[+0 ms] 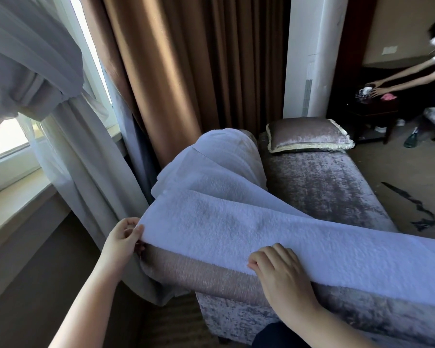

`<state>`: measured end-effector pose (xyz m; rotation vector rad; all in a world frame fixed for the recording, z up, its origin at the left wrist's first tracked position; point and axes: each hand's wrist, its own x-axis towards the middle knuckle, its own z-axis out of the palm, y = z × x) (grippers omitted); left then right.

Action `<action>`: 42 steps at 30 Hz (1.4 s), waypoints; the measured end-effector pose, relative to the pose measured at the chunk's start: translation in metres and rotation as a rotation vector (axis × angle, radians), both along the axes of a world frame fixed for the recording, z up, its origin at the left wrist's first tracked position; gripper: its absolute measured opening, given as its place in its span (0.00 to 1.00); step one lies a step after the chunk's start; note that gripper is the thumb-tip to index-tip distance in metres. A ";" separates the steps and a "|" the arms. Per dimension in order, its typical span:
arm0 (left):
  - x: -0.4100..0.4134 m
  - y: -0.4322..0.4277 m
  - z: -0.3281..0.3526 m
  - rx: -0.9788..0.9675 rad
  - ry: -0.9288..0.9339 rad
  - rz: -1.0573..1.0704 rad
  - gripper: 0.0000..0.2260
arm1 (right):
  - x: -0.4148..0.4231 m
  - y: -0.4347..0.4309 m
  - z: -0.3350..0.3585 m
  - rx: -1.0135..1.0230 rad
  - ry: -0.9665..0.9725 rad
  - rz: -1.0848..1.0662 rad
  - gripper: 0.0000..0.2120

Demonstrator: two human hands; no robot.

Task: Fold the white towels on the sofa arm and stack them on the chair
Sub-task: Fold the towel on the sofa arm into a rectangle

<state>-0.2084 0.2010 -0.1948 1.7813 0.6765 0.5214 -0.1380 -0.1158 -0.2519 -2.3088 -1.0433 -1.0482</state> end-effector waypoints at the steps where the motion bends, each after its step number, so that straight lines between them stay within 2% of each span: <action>1: 0.001 -0.001 -0.001 0.018 0.016 0.008 0.04 | 0.000 -0.001 0.001 -0.004 0.015 0.005 0.10; 3: 0.004 -0.006 0.005 0.180 0.059 0.046 0.04 | -0.001 -0.002 0.005 -0.022 0.058 0.015 0.10; 6: 0.013 -0.017 0.022 0.580 0.035 0.104 0.15 | 0.003 -0.005 0.022 -0.011 0.136 0.058 0.11; 9: 0.039 -0.028 0.043 0.844 -0.027 0.041 0.12 | 0.031 -0.005 0.050 0.047 0.141 0.075 0.12; 12: 0.080 -0.036 0.057 0.944 -0.051 -0.072 0.10 | 0.084 0.003 0.074 0.049 0.204 0.000 0.08; 14: 0.109 -0.040 0.065 0.908 -0.048 -0.096 0.11 | 0.122 0.012 0.082 -0.030 0.333 -0.110 0.03; 19: 0.165 -0.039 0.086 0.774 0.024 -0.093 0.21 | 0.172 0.016 0.061 -0.283 0.604 -0.345 0.13; 20: 0.174 -0.036 0.089 0.772 0.067 -0.113 0.20 | 0.177 0.015 0.056 -0.321 0.648 -0.363 0.13; 22: 0.188 -0.030 0.094 0.753 0.130 -0.118 0.07 | 0.185 0.010 0.052 -0.388 0.724 -0.386 0.10; 23: 0.192 -0.029 0.097 0.704 0.129 -0.114 0.07 | 0.191 0.008 0.052 -0.405 0.756 -0.392 0.08; 24: 0.196 -0.028 0.100 0.633 0.117 -0.109 0.12 | 0.195 0.004 0.052 -0.376 0.800 -0.394 0.09; 26: 0.202 -0.028 0.107 0.486 0.096 -0.105 0.13 | 0.206 -0.006 0.053 -0.196 0.837 -0.376 0.12; 27: 0.203 -0.028 0.111 0.436 0.086 -0.101 0.11 | 0.211 -0.010 0.055 -0.106 0.806 -0.370 0.12; 29: 0.205 -0.027 0.116 0.340 0.048 -0.099 0.08 | 0.213 -0.018 0.066 -0.066 0.669 -0.358 0.08; 32: 0.199 -0.022 0.120 0.252 0.001 -0.120 0.08 | 0.208 -0.030 0.080 -0.002 0.518 -0.285 0.09; 36: 0.179 -0.020 0.125 0.188 -0.057 -0.178 0.07 | 0.195 -0.046 0.086 0.073 0.578 -0.051 0.08; 39: 0.161 -0.021 0.127 0.141 -0.063 -0.210 0.12 | 0.178 -0.054 0.091 0.097 0.481 0.083 0.06; 42: 0.140 -0.017 0.127 0.114 -0.046 -0.204 0.18 | 0.154 -0.055 0.095 0.128 0.381 0.120 0.07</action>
